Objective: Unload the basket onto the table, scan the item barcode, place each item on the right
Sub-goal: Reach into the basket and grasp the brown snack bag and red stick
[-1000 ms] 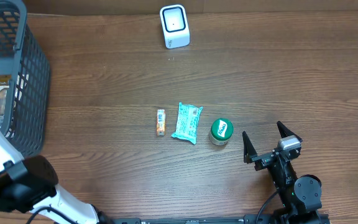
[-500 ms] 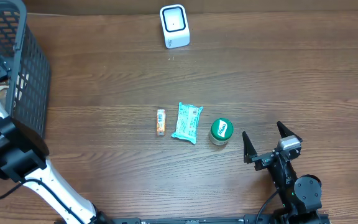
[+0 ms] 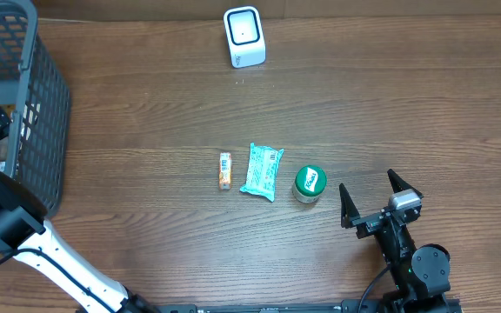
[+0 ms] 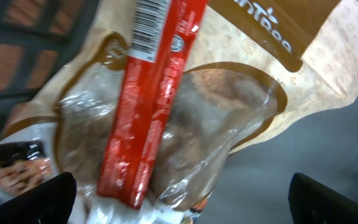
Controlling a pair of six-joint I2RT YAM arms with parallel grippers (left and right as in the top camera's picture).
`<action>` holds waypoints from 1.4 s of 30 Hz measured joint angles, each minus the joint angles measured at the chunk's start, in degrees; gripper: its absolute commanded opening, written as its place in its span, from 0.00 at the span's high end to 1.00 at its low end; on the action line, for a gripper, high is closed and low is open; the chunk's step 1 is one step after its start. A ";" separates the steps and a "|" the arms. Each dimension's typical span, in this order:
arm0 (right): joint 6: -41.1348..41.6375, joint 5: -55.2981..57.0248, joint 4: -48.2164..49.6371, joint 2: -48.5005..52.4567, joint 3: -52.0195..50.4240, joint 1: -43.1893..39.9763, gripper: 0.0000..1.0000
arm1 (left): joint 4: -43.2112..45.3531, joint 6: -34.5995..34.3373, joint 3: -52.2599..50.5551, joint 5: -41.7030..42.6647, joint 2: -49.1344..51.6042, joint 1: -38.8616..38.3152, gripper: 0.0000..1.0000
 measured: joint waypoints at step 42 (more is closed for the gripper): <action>0.00 0.00 0.02 0.00 0.00 0.00 0.00 | -0.79 -6.19 -2.21 -7.04 2.84 -4.17 0.96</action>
